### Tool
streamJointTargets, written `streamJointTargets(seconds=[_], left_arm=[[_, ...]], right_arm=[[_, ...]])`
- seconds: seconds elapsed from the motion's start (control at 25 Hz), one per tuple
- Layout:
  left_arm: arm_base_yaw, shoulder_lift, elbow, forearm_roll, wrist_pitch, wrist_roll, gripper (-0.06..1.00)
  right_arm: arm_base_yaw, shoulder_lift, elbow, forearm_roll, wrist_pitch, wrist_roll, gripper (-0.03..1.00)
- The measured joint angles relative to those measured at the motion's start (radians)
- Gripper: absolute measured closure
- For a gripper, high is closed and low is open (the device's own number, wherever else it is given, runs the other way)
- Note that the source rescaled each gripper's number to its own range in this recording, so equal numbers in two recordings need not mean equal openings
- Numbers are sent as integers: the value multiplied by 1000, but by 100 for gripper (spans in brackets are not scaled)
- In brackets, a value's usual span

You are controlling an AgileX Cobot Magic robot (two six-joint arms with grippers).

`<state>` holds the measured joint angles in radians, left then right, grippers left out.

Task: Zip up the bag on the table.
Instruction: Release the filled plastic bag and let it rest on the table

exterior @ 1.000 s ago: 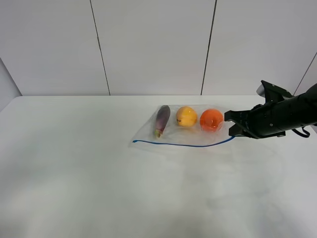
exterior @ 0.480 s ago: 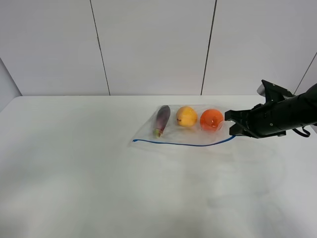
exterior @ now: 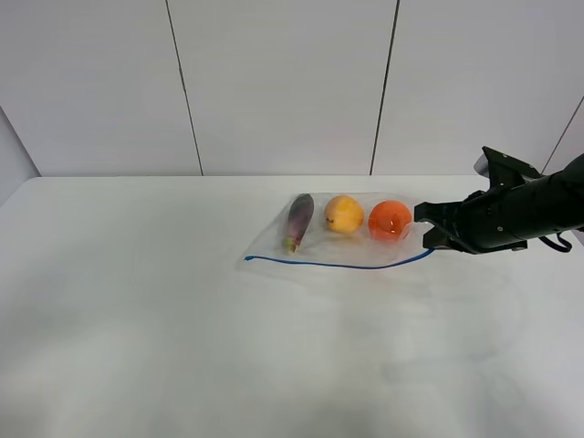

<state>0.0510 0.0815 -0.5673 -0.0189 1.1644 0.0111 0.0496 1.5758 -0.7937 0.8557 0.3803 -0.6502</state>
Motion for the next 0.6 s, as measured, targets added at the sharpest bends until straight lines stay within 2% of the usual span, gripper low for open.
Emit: streamJointTargets(seconds=[0.2,0.48,0.6], left_arm=[[0,-79,0,0,2,0,28],[-1,-86,0,0,2,0,28],[-1,-86,0,0,2,0,28]], right_arm=[[0,0,0,0,-4,0,97],[0,0,0,0,-9,0,96],[0,0,0,0,-14,-1,89]])
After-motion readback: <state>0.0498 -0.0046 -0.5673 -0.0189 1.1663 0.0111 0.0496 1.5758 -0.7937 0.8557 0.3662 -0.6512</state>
